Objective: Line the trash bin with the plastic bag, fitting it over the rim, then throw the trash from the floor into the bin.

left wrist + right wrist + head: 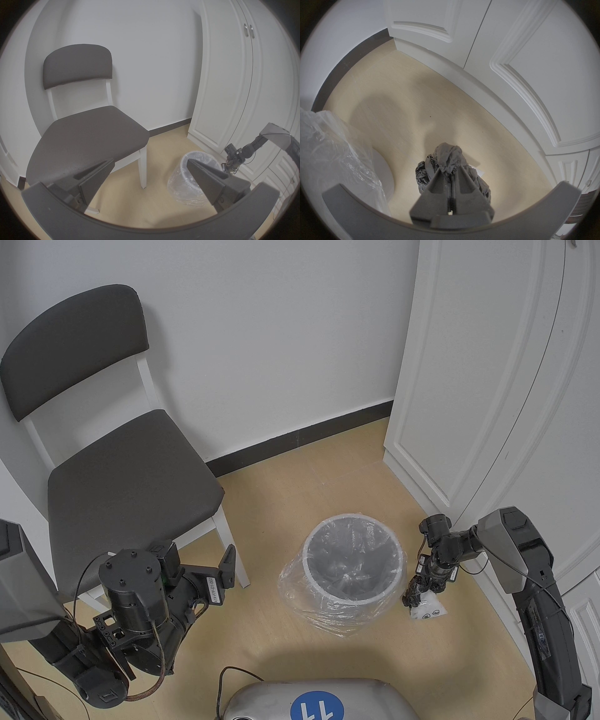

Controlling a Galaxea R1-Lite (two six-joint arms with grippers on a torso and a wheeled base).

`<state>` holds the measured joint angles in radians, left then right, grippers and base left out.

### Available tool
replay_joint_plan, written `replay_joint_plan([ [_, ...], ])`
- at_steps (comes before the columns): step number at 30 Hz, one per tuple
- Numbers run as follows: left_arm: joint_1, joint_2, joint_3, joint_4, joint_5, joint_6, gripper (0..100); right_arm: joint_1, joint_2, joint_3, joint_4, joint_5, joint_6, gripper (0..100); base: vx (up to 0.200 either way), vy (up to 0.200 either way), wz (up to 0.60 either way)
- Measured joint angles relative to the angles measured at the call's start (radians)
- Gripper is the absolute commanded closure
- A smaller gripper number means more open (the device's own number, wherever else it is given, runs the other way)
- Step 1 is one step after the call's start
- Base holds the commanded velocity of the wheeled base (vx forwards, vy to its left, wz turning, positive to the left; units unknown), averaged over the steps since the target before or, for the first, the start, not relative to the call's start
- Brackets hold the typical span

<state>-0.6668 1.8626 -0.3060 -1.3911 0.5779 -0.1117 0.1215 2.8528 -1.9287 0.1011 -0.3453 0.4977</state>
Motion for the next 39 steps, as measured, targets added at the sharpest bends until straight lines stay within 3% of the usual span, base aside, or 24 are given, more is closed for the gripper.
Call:
replay_joint_plan([
  [5, -0.02, -0.001, 0.028, -0.058, 0.0, -0.009, 0, 0.0, 0.014, -0.029, -0.061, 0.063, 0.018, 100, 0.0, 0.0, 0.0],
  [12, -0.032, -0.002, 0.071, -0.122, 0.0, -0.012, 0, 0.001, 0.044, -0.06, -0.274, 0.087, 0.011, 100, 0.0, 0.0, 0.0],
  [18, -0.034, -0.014, 0.083, -0.135, -0.004, -0.013, 0, -0.003, -0.006, -0.012, -0.312, 0.163, 0.03, 100, 0.0, 0.0, 0.0],
  [24, -0.034, -0.03, 0.069, -0.138, -0.02, -0.002, 0, -0.019, -0.118, 0.197, -0.43, 0.295, 0.001, 100, 0.0, 0.0, 0.0],
  [32, -0.023, -0.056, -0.014, -0.137, -0.063, 0.067, 0, -0.066, -0.372, 0.573, -0.668, 0.486, -0.153, 100, 0.0, 0.0, 0.0],
  [39, -0.019, -0.076, -0.171, -0.082, -0.086, 0.162, 0, -0.094, -0.656, 0.807, -0.758, 0.561, -0.283, 100, 0.0, 0.0, 0.0],
])
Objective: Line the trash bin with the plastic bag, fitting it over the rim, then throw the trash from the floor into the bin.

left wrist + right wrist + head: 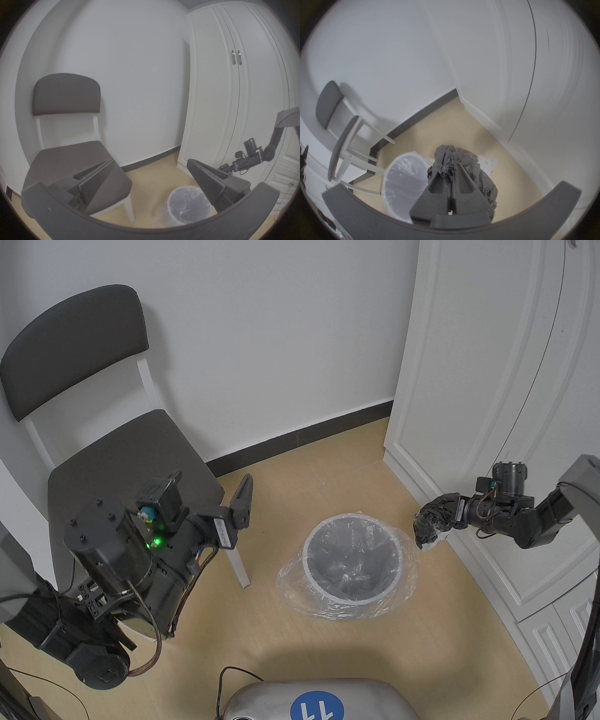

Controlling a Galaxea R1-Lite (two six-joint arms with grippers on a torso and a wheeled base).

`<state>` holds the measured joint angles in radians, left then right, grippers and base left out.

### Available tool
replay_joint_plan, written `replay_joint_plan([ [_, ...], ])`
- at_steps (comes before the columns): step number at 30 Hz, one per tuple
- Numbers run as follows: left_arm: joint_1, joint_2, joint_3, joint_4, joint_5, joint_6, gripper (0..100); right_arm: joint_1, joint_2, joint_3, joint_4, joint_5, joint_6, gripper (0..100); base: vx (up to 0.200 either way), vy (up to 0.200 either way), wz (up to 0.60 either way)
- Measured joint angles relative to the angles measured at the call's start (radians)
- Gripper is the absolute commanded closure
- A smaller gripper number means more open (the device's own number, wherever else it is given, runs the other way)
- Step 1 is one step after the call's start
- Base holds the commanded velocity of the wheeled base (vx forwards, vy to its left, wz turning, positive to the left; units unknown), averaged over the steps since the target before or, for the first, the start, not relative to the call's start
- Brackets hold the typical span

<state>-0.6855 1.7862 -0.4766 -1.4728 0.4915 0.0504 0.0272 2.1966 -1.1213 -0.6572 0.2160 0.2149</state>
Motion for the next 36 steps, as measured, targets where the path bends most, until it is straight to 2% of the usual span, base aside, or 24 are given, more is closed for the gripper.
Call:
replay_joint_plan([
  [5, -0.005, -0.039, -0.085, 0.084, -0.013, 0.023, 0, -0.011, -0.179, 0.121, -0.028, 0.024, -0.083, 100, 0.0, 0.0, 0.0],
  [8, -0.005, -0.066, -0.098, 0.104, -0.017, 0.02, 0, -0.01, -0.264, 0.164, -0.031, 0.027, -0.104, 100, 0.0, 0.0, 0.0],
  [15, -0.003, -0.14, -0.09, 0.116, -0.019, 0.021, 0, 0.067, -0.371, 0.214, -0.034, -0.002, -0.113, 100, 0.0, 0.0, 0.0],
  [25, -0.003, -0.238, -0.069, 0.133, -0.032, 0.026, 0, 0.229, -0.362, 0.212, -0.047, -0.116, -0.104, 100, 0.0, 0.0, 0.0],
  [36, -0.005, -0.26, -0.063, 0.136, -0.033, 0.026, 0, 0.321, -0.244, 0.201, -0.058, -0.142, -0.097, 100, 0.0, 0.0, 0.0],
])
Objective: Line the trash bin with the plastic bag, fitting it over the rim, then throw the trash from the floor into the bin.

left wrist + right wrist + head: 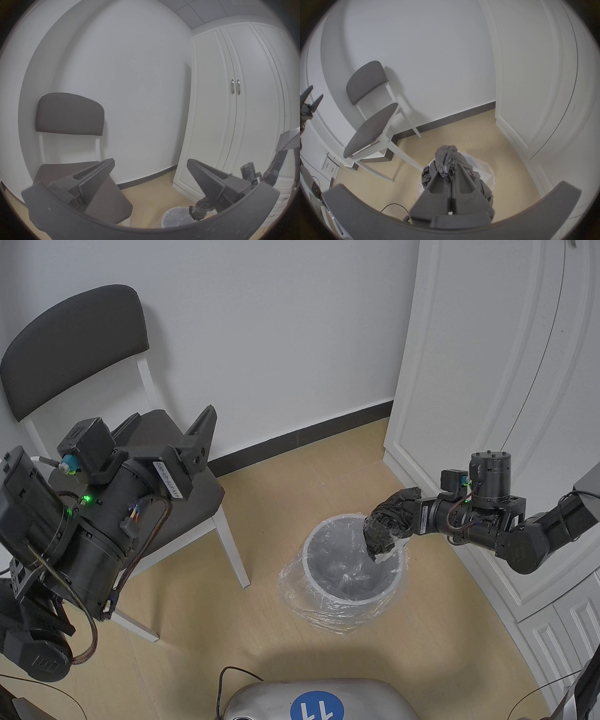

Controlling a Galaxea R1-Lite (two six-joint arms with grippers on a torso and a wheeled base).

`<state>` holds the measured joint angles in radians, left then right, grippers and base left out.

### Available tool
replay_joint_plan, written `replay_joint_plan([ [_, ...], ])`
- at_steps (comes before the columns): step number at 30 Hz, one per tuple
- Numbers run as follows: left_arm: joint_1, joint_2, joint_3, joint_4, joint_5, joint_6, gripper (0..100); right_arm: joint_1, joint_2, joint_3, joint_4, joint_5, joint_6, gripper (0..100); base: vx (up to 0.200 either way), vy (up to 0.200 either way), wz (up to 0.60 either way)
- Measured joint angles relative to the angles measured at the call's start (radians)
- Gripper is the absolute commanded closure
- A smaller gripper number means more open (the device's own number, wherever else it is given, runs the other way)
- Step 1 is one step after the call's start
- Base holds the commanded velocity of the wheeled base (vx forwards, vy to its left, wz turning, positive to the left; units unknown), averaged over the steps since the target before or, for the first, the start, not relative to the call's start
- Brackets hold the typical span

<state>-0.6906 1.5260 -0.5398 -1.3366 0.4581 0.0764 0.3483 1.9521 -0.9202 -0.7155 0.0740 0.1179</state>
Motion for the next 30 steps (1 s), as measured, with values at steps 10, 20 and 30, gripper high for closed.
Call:
replay_joint_plan([
  [10, -0.003, 0.01, 0.013, -0.004, -0.006, 0.0, 0, 0.05, 0.166, -0.032, -0.12, -0.003, 0.027, 100, 0.0, 0.0, 0.0],
  [20, -0.004, 0.024, 0.016, -0.005, -0.01, 0.0, 0, 0.076, 0.338, -0.132, -0.163, -0.057, 0.133, 100, 0.0, 0.0, 0.0],
  [30, -0.004, 0.031, 0.017, -0.005, -0.009, 0.0, 0, 0.079, 0.418, -0.169, -0.171, -0.059, 0.139, 100, 0.0, 0.0, 0.0],
])
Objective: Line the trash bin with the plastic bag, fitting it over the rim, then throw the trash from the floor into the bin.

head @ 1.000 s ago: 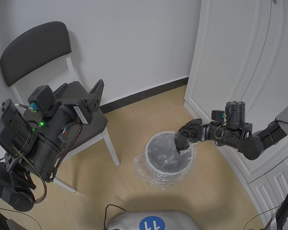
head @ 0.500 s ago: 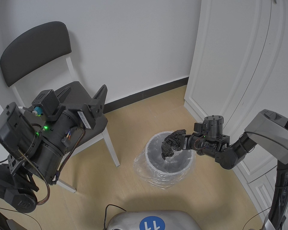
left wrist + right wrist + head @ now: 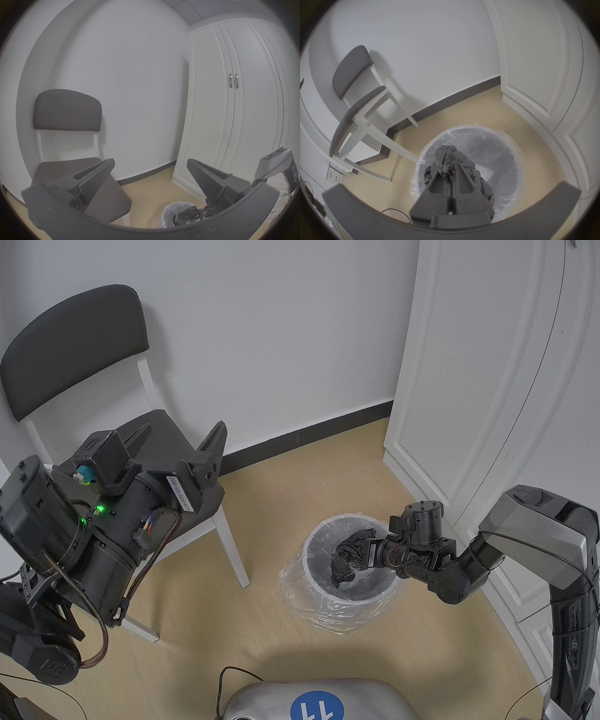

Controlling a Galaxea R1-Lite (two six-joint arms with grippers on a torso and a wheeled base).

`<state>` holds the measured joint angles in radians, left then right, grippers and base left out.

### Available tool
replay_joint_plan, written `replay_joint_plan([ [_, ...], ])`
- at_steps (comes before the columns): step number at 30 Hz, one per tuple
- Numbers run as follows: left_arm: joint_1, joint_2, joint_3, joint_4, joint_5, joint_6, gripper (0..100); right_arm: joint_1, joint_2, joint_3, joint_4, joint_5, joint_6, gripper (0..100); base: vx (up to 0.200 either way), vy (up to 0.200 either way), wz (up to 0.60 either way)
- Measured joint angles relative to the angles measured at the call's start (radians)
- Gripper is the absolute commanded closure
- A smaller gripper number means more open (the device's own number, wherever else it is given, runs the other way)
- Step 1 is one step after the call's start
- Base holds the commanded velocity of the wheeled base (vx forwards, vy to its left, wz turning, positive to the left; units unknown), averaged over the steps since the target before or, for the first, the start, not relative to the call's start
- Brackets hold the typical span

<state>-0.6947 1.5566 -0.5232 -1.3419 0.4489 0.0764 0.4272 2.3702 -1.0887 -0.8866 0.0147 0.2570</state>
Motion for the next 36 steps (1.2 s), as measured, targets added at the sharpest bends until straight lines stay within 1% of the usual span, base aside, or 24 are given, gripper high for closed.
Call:
replay_joint_plan([
  [6, 0.001, 0.011, -0.001, -0.001, 0.0, -0.001, 0, 0.0, 0.044, -0.033, -0.007, -0.015, 0.02, 100, 0.0, 0.0, 0.0],
  [9, 0.001, 0.019, -0.001, -0.004, 0.0, -0.001, 0, 0.0, 0.071, -0.054, -0.033, -0.018, 0.026, 100, 0.0, 0.0, 0.0],
  [17, 0.001, 0.031, -0.002, -0.007, 0.0, -0.001, 0, -0.001, 0.139, -0.103, -0.191, -0.022, 0.081, 100, 0.0, 0.0, 0.0],
  [22, 0.001, 0.031, -0.003, -0.008, 0.0, -0.001, 0, -0.001, 0.175, -0.125, -0.299, -0.022, 0.098, 100, 0.0, 0.0, 0.0],
  [25, 0.001, 0.031, -0.003, -0.008, 0.0, -0.001, 0, -0.001, 0.193, -0.134, -0.335, -0.022, 0.105, 100, 0.0, 0.0, 0.0],
  [31, 0.001, 0.029, -0.003, -0.009, 0.0, -0.001, 0, 0.0, 0.202, -0.119, -0.317, -0.022, 0.103, 100, 0.0, 0.0, 0.0],
  [36, 0.001, 0.028, -0.003, -0.008, 0.0, -0.001, 0, 0.003, 0.189, -0.094, -0.203, -0.021, 0.097, 100, 0.0, 0.0, 0.0],
])
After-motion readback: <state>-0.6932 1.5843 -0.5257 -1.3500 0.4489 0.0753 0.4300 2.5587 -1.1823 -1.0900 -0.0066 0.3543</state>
